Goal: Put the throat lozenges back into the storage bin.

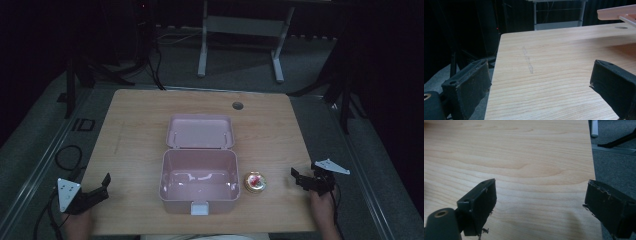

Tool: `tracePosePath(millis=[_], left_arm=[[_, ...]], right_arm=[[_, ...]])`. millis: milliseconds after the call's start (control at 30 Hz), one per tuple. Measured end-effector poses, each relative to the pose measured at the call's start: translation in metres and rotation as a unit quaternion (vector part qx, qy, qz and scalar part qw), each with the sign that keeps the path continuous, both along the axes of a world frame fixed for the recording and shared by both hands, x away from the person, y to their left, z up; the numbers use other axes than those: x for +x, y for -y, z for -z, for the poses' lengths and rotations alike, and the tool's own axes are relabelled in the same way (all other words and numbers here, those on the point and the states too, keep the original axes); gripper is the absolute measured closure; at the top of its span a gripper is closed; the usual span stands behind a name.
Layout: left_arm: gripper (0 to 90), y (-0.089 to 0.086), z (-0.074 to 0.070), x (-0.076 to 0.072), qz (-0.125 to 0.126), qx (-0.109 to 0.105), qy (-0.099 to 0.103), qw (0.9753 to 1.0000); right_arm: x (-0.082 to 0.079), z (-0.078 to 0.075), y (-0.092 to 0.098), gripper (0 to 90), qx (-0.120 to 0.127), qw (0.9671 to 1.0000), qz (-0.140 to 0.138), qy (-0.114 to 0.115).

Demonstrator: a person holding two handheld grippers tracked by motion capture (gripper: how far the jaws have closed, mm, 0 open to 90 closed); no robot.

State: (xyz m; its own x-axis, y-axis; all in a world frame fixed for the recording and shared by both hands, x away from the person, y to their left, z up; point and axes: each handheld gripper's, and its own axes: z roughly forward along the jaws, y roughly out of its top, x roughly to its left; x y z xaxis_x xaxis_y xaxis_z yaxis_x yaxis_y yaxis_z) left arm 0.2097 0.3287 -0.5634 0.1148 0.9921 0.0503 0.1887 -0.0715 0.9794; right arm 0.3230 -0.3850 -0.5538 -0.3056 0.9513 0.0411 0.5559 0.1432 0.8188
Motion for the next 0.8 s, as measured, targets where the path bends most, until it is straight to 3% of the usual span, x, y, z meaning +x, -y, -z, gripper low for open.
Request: tracePosePath(millis=[267,433,633,733,800], left_arm=[[3.3,-0.001,0.0,0.0,0.003,-0.007,0.0,1.0],[3.3,-0.002,0.0,0.0,0.008,-0.012,0.002,0.9999],[3.4,-0.003,0.0,0.0,0.014,-0.013,0.0,0.9998],[3.4,-0.003,0.0,0.0,0.016,-0.016,0.001,0.9998],[3.4,-0.003,0.0,0.0,0.015,-0.016,0.001,0.9997]], right_arm=[[0.004,0.001,0.001,10.2,-0.003,0.9997,-0.008,-0.023],[0.007,0.002,-0.003,10.2,-0.017,0.996,-0.062,-0.062],[0.01,-0.004,-0.007,10.3,-0.048,0.9845,-0.131,-0.107],[0.011,-0.009,-0.009,10.2,-0.067,0.9767,-0.162,-0.123],[0.012,-0.013,-0.011,10.3,-0.088,0.9695,-0.181,-0.14]])
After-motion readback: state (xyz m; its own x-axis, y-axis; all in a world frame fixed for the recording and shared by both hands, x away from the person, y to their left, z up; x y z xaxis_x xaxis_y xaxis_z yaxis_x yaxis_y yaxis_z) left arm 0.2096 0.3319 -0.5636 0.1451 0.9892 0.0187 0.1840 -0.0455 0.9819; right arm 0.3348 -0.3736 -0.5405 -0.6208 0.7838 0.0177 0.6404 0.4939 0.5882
